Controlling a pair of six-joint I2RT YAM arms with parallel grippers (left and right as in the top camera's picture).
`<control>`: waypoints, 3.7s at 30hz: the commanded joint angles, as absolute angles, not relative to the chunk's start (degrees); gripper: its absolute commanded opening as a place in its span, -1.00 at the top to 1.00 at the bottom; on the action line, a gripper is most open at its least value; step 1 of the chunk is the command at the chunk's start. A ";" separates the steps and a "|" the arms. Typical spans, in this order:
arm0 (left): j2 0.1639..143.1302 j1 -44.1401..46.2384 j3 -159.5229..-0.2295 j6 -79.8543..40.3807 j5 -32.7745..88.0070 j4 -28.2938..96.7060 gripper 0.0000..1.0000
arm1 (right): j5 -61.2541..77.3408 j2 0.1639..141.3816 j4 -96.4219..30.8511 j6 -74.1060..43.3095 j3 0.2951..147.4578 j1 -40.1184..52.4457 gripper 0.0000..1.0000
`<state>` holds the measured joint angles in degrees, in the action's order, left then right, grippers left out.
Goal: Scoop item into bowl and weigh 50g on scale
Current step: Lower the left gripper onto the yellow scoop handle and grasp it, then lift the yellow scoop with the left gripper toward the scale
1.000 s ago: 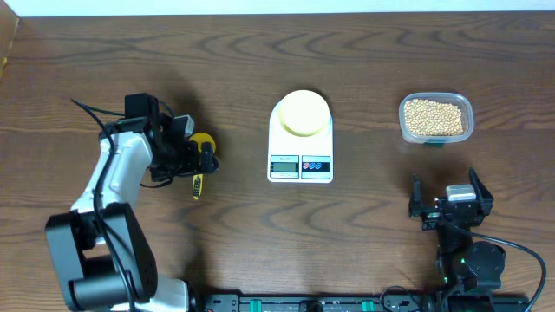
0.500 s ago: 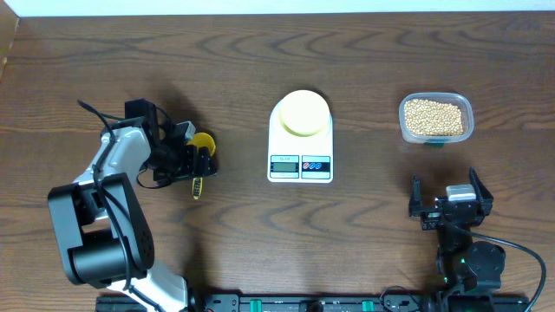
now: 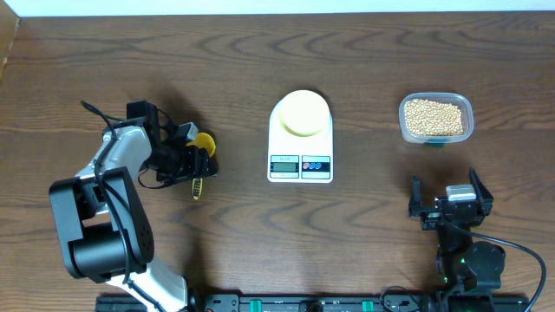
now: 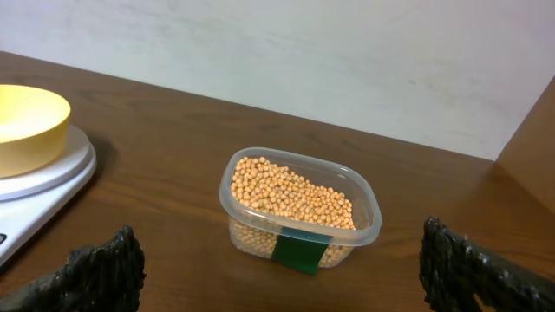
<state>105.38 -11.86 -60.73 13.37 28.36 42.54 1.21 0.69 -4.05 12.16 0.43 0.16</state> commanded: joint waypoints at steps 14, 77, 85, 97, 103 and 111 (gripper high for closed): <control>107.28 -11.81 -59.33 13.67 28.56 41.23 -0.08 | 0.75 0.32 -4.34 12.49 0.32 -0.34 -0.98; 94.26 -15.79 -59.64 5.78 53.65 40.49 0.86 | 0.75 0.32 -4.34 12.49 0.32 -0.34 -0.98; 83.53 -15.84 -59.64 3.49 54.65 44.99 0.85 | 0.75 0.32 -4.34 12.47 0.32 -0.34 -0.99; 63.72 -13.65 -59.64 -2.31 54.92 52.14 0.86 | 0.78 0.32 -4.29 12.49 0.32 -0.34 -0.99; 57.01 -11.68 -59.61 -2.98 54.85 55.31 0.86 | 1.34 0.32 -3.14 12.40 0.32 -0.34 -0.98; 54.96 -9.47 -59.61 -4.89 54.87 55.40 0.85 | 29.32 0.32 -0.10 -3.73 0.32 -0.34 -0.99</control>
